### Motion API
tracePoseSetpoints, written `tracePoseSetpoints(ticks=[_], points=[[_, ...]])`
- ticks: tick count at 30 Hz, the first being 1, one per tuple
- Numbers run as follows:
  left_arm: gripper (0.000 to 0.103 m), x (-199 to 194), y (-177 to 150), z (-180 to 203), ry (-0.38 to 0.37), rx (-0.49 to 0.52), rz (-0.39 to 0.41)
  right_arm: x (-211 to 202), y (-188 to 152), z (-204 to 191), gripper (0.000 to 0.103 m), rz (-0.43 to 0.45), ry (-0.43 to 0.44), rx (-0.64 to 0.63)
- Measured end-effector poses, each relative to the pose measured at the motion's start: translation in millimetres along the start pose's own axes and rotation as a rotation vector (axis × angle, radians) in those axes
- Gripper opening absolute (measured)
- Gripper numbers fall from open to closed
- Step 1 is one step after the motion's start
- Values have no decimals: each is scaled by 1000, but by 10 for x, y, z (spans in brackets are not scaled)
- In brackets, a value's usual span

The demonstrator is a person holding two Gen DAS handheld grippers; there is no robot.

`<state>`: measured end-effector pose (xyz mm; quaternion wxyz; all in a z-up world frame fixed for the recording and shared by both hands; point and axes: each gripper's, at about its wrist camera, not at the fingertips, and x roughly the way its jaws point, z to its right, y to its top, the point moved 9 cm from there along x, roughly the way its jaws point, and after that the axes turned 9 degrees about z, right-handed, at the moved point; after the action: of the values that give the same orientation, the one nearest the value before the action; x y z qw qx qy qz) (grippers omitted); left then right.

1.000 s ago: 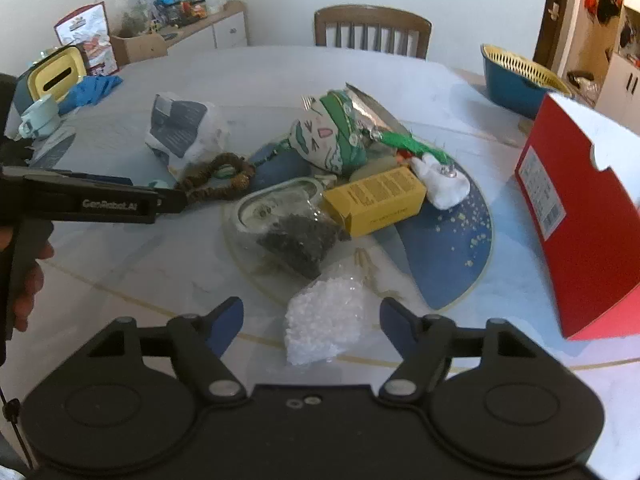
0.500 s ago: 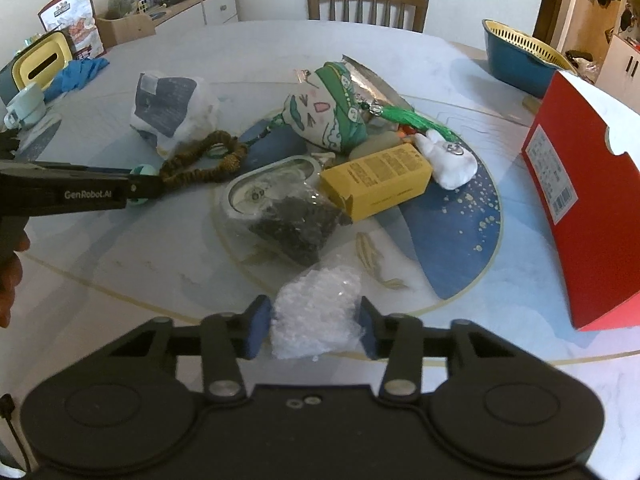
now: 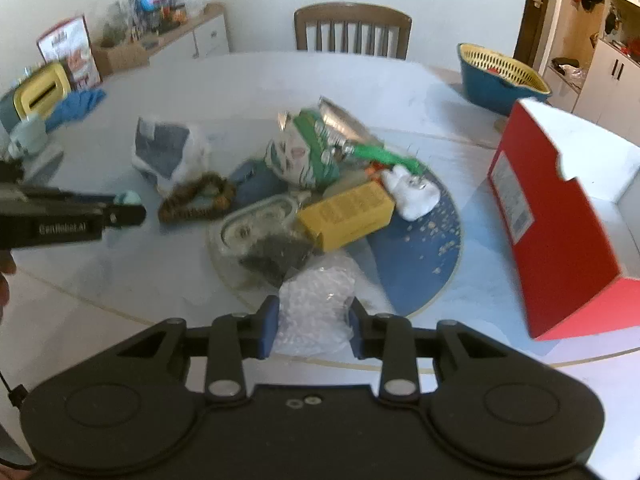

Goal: Organize objects
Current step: 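Grasp the teal sharpener with the left tool while the right tool grasps the bubble-wrap bag, then carry the sharpener and bubble-wrap bag into the red shoebox with both tools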

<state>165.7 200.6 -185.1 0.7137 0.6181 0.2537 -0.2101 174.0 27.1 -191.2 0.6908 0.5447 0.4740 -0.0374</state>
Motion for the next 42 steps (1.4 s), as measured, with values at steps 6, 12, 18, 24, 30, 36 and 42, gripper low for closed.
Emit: tracePoseSetpoints(ticks=[6,12,18,24,30,36,42], points=[[33,-94,227,391,-63,38,17,-313,192,220,33,44,-8,29],[33,-156,451,903,-119,76,27,-614,333,596,33,74,-13,39],[33,-97,649,1536,-173,106,37,-787,465,1098,33,116,-27,62],[33,39,825,2187,-208,140,52,-892,543,1556,33,152,-26,67],[33,267,920,2734,-227,182,52,-932,536,2066,33,161,-47,73],[33,531,974,3163,-238,216,24,-864,476,2576,33,138,-74,108],[33,783,1165,3552,-246,291,28,-729,414,3061,33,123,-87,154]])
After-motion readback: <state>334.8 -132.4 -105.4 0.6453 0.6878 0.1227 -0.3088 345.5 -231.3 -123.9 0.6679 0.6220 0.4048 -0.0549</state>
